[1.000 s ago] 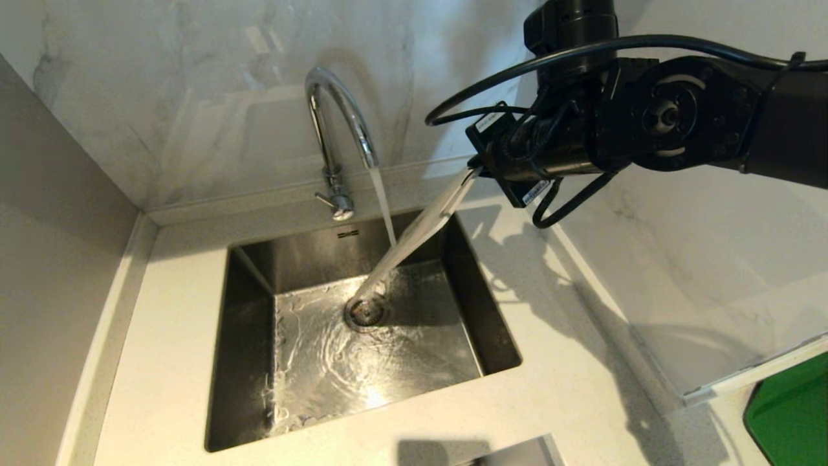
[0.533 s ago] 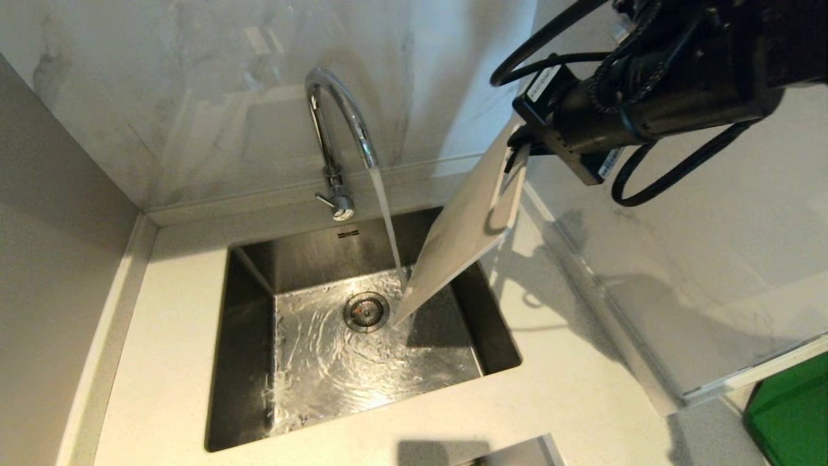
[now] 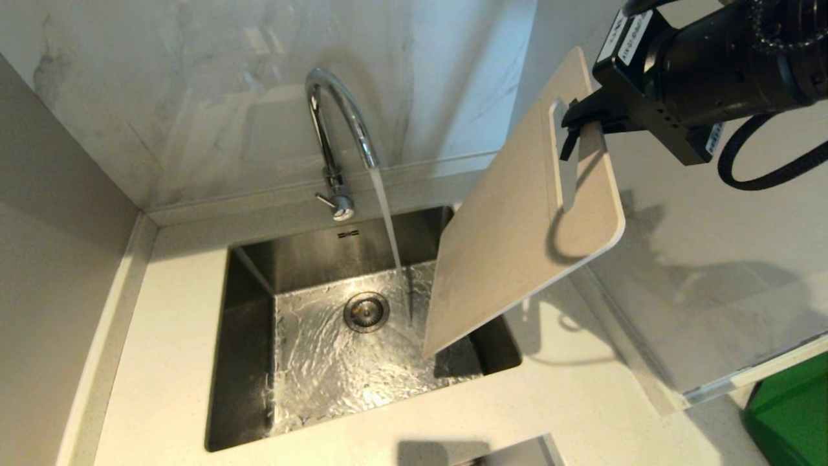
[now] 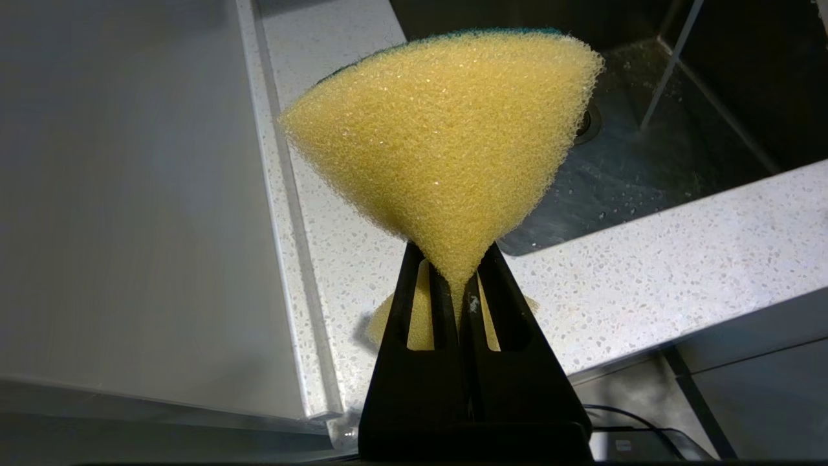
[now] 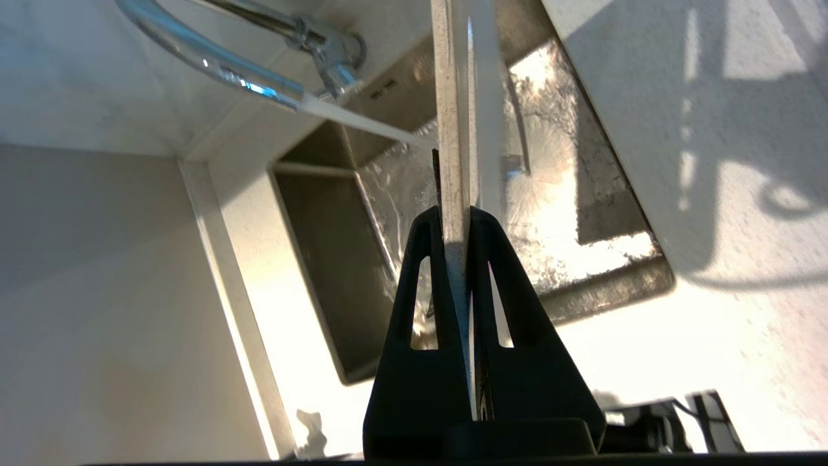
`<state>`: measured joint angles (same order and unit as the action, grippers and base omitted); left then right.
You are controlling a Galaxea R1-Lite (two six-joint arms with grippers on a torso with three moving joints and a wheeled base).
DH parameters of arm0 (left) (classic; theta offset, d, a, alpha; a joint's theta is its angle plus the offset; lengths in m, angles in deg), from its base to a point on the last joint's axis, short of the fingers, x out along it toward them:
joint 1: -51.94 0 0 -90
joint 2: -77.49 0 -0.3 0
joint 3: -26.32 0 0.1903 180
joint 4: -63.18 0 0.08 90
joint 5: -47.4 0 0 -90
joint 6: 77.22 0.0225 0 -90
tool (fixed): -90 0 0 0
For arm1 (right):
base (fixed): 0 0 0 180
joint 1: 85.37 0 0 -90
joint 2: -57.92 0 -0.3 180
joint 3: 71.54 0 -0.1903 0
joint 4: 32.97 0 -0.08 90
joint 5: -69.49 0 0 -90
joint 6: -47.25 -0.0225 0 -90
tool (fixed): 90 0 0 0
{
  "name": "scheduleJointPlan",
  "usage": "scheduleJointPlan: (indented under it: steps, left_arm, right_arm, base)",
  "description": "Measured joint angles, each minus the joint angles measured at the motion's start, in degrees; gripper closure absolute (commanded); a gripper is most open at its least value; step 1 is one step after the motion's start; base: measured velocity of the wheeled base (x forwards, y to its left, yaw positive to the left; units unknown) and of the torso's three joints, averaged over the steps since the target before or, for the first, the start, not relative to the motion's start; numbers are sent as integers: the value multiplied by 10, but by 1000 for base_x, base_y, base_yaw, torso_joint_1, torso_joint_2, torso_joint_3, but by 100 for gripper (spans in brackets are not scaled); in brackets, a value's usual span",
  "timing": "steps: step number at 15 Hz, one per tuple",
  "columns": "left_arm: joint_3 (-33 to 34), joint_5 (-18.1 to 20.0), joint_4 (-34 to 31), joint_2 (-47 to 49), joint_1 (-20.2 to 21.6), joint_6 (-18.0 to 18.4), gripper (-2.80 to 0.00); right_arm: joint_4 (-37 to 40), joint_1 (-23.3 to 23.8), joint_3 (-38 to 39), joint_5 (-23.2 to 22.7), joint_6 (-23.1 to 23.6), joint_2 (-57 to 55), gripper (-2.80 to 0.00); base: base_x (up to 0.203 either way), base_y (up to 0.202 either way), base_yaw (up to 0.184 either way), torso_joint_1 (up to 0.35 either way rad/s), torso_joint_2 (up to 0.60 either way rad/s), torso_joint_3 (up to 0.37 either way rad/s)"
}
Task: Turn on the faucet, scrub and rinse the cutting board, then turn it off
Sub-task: Scrub the cutting board underwater, then put down the cutting board
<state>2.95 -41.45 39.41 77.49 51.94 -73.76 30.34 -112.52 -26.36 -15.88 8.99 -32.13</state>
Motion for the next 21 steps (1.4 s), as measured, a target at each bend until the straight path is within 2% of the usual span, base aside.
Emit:
scheduleJointPlan:
  steps: [3, 6, 8, 11, 14, 16, 19, 21]
  left_arm:
    - [0, 0, 3, 0, 0, 4, 0]
    - [0, 1, 3, 0, 0, 6, 0]
    - [0, 2, 2, 0, 0, 12, 0]
    - [-27, 19, -23, 1, 0, 26, 0]
    - [-128, 52, -110, 20, 0, 29, 0]
    - [-201, 75, -164, 65, 0, 30, 0]
    - [-301, 108, -184, 168, -1, 30, 0]
    - [-361, 159, -186, 246, -1, 30, 0]
  right_arm:
    - [40, -4, 0, 0, 22, 12, 0]
    - [40, -4, 0, -1, 61, 16, 0]
    - [40, -4, 0, 0, 69, 16, 0]
    - [40, -4, 2, 0, 119, 18, 0]
    - [31, -4, 2, 0, 135, 19, 0]
    - [32, -4, 2, -1, 135, 21, 0]
    - [32, -4, 2, 0, 132, 26, 0]
    - [32, -4, 2, 1, 133, 30, 0]
  base:
    - [0, 0, 0, 0, 0, 0]
    - [0, 0, 0, 0, 0, 0]
    - [0, 0, 0, 0, 0, 0]
    - [0, 0, 0, 0, 0, 0]
    - [0, 0, 0, 0, 0, 0]
    - [0, 0, 0, 0, 0, 0]
    - [0, 0, 0, 0, 0, 0]
    - [0, 0, 0, 0, 0, 0]
